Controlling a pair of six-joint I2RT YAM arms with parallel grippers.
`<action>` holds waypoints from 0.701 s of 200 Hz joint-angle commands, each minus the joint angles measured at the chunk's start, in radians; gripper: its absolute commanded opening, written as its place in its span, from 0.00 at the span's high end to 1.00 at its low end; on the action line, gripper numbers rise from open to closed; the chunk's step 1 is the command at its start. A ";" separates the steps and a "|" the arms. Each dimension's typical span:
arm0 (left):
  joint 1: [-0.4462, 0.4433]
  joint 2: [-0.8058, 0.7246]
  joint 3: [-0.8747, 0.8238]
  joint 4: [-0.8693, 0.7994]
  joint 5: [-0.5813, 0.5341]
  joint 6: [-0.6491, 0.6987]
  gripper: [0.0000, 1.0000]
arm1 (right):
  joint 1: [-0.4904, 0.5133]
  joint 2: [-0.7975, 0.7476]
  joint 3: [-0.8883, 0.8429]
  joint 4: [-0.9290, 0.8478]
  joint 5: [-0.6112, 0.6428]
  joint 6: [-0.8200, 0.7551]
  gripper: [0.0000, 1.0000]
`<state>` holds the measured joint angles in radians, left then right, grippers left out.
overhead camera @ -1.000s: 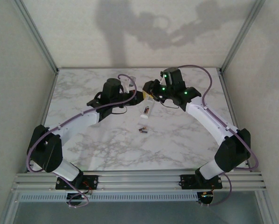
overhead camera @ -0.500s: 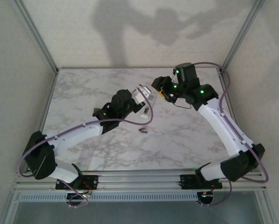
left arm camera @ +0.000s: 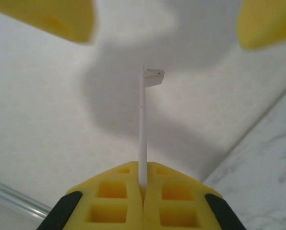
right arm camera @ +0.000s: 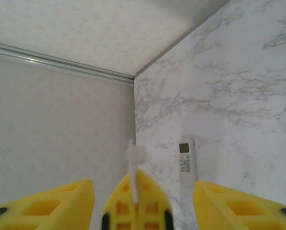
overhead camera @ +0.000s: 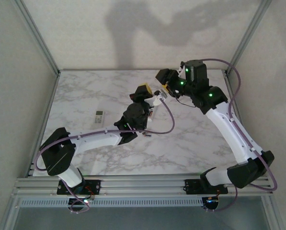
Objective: Load the batteries into the remote control
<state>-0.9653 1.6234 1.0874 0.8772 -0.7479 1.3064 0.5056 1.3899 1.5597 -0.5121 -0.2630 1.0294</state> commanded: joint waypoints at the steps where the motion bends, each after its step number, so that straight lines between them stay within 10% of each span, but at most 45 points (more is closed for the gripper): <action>1: -0.003 0.013 -0.028 0.259 -0.058 0.206 1.00 | -0.013 0.012 0.046 0.049 -0.044 -0.037 0.44; 140: 0.005 0.029 0.063 0.127 -0.024 0.166 1.00 | -0.021 0.106 0.156 0.051 -0.313 -0.057 0.71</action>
<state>-0.9653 1.6501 1.1175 1.0077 -0.7753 1.4849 0.4885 1.4673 1.6764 -0.4324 -0.5148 0.9802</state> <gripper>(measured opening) 0.059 0.309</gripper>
